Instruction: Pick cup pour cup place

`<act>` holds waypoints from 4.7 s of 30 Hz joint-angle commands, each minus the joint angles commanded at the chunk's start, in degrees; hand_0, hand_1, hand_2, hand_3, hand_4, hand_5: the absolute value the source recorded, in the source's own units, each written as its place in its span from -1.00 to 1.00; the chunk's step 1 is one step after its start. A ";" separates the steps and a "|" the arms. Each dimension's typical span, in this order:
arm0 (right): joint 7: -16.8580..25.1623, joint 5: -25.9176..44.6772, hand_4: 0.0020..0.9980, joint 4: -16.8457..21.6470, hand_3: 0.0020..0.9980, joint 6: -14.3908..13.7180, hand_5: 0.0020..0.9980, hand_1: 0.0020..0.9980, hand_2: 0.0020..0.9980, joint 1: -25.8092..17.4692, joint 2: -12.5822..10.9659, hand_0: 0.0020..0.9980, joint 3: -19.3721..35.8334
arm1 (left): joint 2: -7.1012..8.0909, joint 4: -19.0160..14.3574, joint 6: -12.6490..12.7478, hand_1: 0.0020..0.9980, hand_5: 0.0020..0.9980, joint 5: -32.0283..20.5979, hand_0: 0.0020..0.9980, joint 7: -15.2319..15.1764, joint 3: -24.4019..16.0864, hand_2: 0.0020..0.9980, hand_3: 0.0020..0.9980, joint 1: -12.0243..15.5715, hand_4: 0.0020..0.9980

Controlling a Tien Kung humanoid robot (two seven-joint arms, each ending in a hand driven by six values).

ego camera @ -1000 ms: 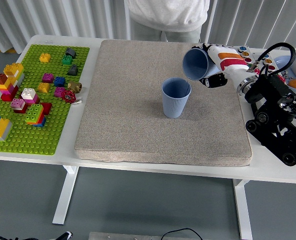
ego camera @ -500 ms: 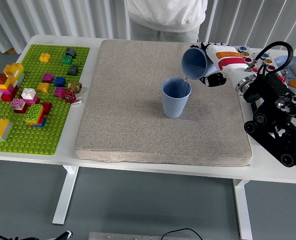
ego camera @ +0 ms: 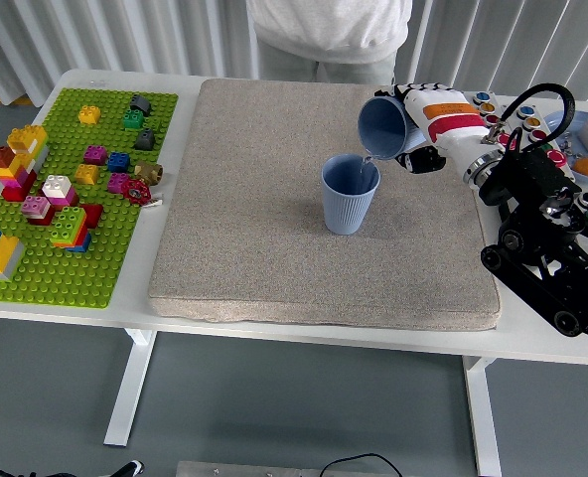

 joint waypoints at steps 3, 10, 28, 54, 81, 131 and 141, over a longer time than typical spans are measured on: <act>-0.36 -0.92 0.49 0.08 0.60 -0.06 -0.81 0.65 0.63 -0.08 0.12 0.75 -0.20 | 0.00 0.00 -0.01 0.66 1.00 0.06 0.54 0.05 -0.05 0.74 0.55 0.16 0.04; -1.05 -3.32 0.49 0.79 0.60 -0.42 -0.81 0.65 0.63 0.00 -0.10 0.75 -0.51 | 0.03 -0.01 -0.01 0.66 1.00 0.17 0.54 0.07 -0.10 0.74 0.55 0.10 0.04; -2.81 -6.98 0.48 2.33 0.60 -0.96 -0.81 0.65 0.62 0.39 -0.46 0.76 -0.50 | 0.06 -0.01 0.03 0.66 1.00 0.10 0.54 0.02 -0.04 0.74 0.54 -0.03 0.04; -4.03 -9.64 0.47 3.61 0.59 -2.60 -0.82 0.64 0.62 0.57 -0.92 0.78 -0.86 | 0.05 0.02 0.06 0.66 1.00 -0.03 0.54 0.00 0.01 0.74 0.54 -0.11 0.04; -6.47 -11.30 0.46 3.69 0.58 -2.89 -0.85 0.65 0.61 -0.33 -0.45 0.81 -2.09 | 0.07 0.02 0.08 0.66 1.00 0.07 0.54 0.12 -0.09 0.74 0.54 0.30 0.04; 2.70 37.18 0.45 -0.20 0.56 1.43 -0.90 0.63 0.59 -2.28 0.09 0.81 4.62 | -0.03 0.14 0.08 0.66 1.00 0.19 0.53 0.02 -0.38 0.74 0.54 0.59 0.04; 3.77 54.84 0.44 -3.54 0.54 6.75 -0.88 0.62 0.58 -4.87 0.59 0.81 9.93 | -0.21 0.24 0.07 0.66 1.00 0.18 0.53 -0.08 -0.25 0.73 0.54 0.22 0.04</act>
